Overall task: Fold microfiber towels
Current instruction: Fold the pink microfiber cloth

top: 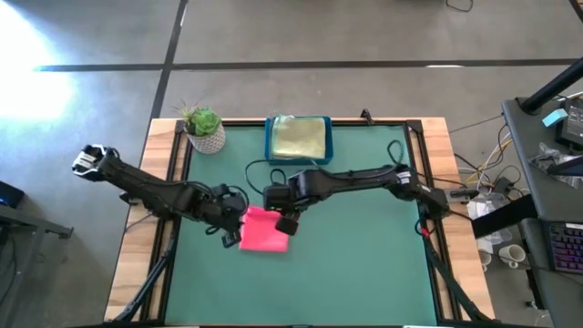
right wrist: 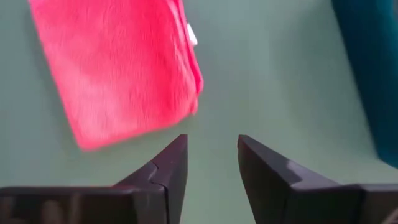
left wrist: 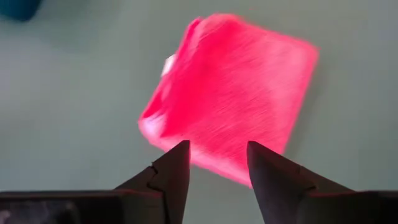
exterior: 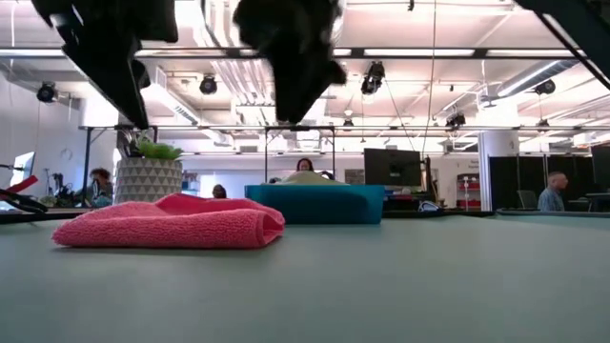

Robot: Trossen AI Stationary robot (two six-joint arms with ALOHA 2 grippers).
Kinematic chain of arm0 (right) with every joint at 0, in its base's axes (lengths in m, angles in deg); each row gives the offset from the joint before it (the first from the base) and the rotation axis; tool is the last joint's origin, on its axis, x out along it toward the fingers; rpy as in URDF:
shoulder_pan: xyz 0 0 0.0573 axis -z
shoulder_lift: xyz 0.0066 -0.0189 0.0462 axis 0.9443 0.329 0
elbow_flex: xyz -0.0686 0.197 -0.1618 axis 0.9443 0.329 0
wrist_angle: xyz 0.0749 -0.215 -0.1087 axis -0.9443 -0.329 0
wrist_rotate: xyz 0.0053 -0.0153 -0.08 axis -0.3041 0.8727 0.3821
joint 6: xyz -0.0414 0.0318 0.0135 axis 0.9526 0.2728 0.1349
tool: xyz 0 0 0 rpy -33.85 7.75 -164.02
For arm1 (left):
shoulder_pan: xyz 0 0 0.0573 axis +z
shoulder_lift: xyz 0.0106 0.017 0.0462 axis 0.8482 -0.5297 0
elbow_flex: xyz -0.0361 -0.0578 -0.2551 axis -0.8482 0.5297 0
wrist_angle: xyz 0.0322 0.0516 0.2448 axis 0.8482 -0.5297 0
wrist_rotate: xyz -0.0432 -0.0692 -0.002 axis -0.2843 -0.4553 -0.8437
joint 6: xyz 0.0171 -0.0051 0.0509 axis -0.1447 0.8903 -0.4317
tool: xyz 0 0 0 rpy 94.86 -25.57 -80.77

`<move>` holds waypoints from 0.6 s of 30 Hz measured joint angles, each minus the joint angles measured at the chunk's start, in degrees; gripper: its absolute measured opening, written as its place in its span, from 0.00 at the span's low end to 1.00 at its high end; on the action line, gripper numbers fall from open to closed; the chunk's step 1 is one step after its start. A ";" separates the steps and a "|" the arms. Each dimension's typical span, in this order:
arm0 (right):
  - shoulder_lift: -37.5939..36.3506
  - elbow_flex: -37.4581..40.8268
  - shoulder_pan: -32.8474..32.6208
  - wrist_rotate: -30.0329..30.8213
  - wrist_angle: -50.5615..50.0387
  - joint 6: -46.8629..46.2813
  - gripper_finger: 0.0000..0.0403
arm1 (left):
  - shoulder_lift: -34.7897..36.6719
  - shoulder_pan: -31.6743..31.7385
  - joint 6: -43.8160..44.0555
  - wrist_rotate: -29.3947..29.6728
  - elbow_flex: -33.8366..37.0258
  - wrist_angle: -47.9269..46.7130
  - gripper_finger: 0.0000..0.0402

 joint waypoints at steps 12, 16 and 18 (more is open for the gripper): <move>-6.69 6.81 -10.90 3.56 -6.01 -1.83 0.25 | -6.59 -1.86 -4.07 0.51 7.40 24.76 0.28; -10.17 12.80 -12.80 8.64 -7.22 -5.81 0.23 | -11.85 -0.83 -6.79 0.60 7.46 29.99 0.24; -12.85 16.00 -12.94 8.76 -6.95 -7.72 0.21 | -14.57 -0.33 -7.95 0.45 7.27 32.36 0.21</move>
